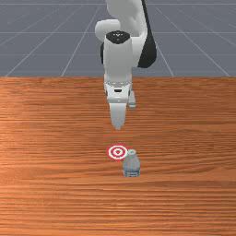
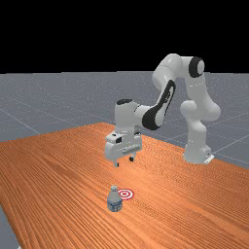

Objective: Pick up the bottle and put it on the marker

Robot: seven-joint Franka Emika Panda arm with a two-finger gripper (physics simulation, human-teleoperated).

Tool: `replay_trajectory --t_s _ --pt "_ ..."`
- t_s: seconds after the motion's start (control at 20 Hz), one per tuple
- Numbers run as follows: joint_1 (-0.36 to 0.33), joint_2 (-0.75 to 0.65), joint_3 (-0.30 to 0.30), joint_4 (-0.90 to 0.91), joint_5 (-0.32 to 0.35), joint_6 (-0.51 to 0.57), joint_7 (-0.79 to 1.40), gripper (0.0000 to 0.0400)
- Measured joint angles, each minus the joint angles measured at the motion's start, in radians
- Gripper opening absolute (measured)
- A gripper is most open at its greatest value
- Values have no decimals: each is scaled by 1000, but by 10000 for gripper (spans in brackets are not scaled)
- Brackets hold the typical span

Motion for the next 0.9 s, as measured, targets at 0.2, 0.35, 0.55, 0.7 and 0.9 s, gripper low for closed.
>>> replay_trajectory --t_s 0.2,0.35,0.55,0.7,0.9 --pt "0 -49 0 16 0 -72 0 54" --pt "-2 -67 2 25 6 -91 -5 265" --pt "-3 -68 2 26 9 -93 -7 382" --pt "-18 -80 14 34 56 -121 -45 396" --pt "-4 -6 3 218 11 -337 -7 400"
